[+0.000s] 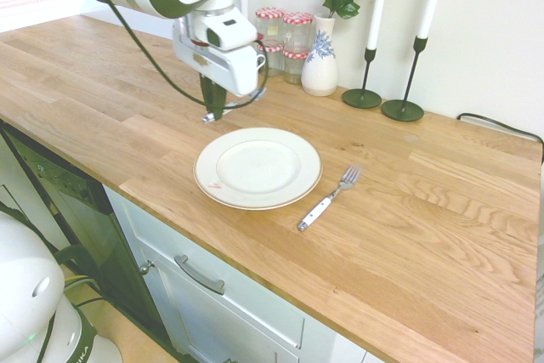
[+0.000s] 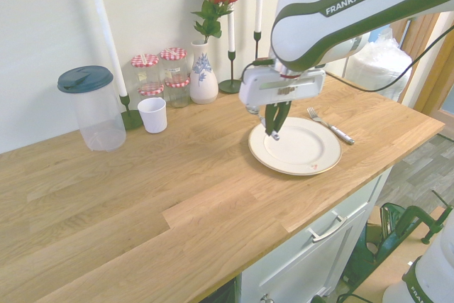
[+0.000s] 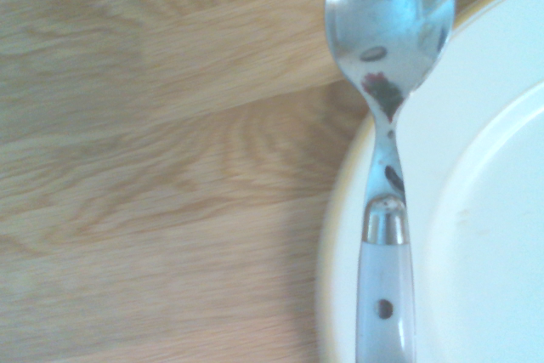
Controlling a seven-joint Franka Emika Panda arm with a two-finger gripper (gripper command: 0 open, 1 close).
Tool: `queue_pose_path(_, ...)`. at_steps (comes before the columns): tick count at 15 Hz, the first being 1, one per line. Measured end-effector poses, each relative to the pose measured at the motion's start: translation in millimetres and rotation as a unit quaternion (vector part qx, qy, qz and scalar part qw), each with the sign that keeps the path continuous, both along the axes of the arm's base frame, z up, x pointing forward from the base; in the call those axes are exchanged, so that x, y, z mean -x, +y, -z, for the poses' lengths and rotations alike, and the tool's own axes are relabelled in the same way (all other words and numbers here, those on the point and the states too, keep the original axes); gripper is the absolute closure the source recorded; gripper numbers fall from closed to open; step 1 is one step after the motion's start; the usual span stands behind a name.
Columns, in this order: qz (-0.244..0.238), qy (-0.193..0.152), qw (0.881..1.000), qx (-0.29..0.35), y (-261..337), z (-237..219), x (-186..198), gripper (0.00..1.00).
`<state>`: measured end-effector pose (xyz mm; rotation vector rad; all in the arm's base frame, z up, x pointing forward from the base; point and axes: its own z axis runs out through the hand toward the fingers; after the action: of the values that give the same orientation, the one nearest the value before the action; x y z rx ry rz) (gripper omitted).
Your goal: Put the spoon into the plate
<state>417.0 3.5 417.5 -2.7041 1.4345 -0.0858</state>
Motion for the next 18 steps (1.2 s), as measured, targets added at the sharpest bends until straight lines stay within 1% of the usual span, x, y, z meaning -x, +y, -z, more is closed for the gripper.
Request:
queue_pose_path(2, -0.057, 0.002, 0.998, 0.019, -33, 4, 3, 1.00)
queue_pose_path(4, -0.089, 0.006, 0.996, 0.027, -51, 7, 5, 1.00)
queue_pose_path(9, -0.090, 0.022, 0.995, 0.030, -89, 37, 1, 1.00)
queue_pose_path(14, -0.102, 0.031, 0.993, 0.041, -95, 65, -9, 1.00)
queue_pose_path(18, -0.103, 0.042, 0.993, 0.044, -100, 74, -5, 1.00)
